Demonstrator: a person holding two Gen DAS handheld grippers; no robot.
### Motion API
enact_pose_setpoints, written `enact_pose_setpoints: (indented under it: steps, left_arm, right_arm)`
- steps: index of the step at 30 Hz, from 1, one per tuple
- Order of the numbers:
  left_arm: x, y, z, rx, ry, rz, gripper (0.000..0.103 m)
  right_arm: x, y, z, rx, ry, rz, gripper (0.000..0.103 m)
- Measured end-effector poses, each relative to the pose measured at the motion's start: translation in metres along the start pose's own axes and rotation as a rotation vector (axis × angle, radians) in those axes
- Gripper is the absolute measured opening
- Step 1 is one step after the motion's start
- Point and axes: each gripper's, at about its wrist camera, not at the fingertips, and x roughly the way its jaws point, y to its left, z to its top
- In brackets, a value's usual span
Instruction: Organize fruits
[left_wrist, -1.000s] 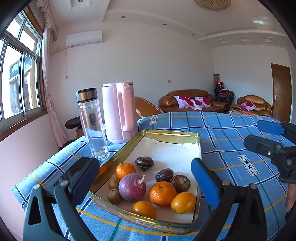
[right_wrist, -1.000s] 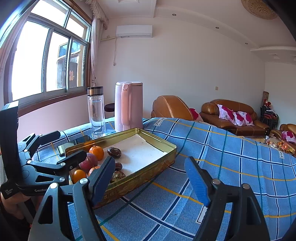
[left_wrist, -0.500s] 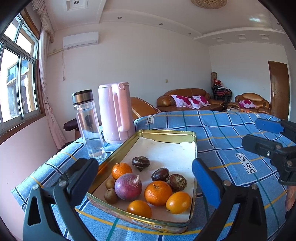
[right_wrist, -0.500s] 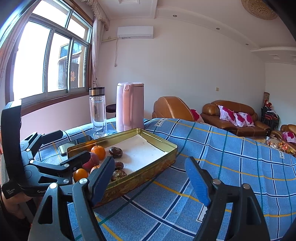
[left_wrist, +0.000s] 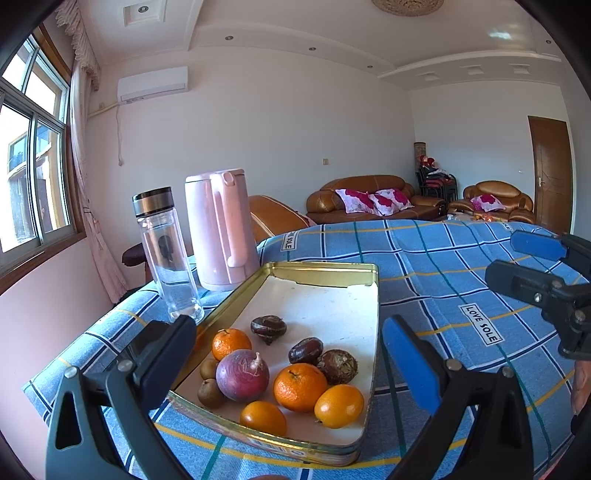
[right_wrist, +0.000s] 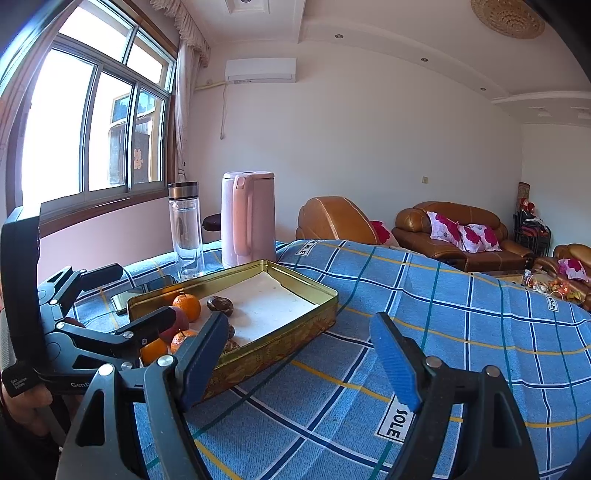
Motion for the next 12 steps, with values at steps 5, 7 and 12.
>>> enact_pose_setpoints:
  steps: [5, 7, 12]
  left_arm:
    - [0.0016, -0.0017, 0.001, 0.001, 0.007, -0.019, 0.103]
    - [0.0024, -0.0039, 0.0003, 0.011, 0.01, -0.026, 0.103]
    - [0.001, -0.0077, -0.0005, 0.02, 0.006, -0.033, 0.103]
  right_arm:
    - [-0.0024, -0.0023, -0.0022, 0.002, 0.0, -0.002, 0.08]
    - [-0.0024, -0.0024, -0.0021, 0.001, 0.0, -0.003, 0.081]
    - [-0.0044, -0.0086, -0.0057, 0.004, 0.007, -0.01, 0.081]
